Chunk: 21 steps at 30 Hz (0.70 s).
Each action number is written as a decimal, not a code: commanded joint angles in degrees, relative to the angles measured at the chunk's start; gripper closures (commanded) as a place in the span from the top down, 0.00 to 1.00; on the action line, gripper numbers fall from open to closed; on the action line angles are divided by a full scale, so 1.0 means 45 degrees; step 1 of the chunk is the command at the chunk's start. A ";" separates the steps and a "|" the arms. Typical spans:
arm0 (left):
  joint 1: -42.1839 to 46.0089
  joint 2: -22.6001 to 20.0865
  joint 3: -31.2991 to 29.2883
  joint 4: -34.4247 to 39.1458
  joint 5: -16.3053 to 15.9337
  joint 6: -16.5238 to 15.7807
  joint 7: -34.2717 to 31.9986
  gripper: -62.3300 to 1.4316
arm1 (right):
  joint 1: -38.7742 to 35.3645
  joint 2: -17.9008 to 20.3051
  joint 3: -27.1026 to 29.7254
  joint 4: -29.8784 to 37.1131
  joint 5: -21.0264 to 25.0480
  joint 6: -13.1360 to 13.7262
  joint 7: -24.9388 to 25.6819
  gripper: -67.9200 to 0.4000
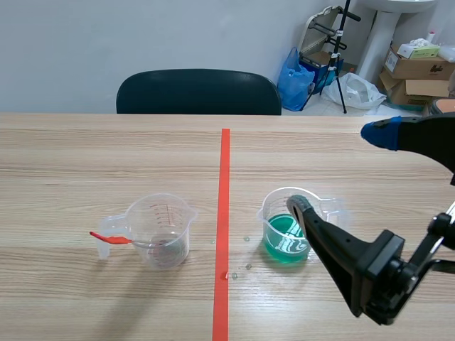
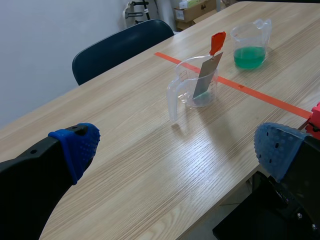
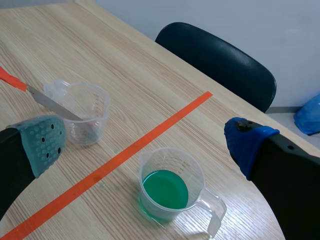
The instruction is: Do the redox reaction experiment
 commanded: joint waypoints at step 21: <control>-0.0131 0.1506 -0.0049 0.0272 0.0933 -0.0034 -0.0447 1.00 | 0.0175 0.0165 0.0015 0.0151 0.0092 0.0005 0.0495 1.00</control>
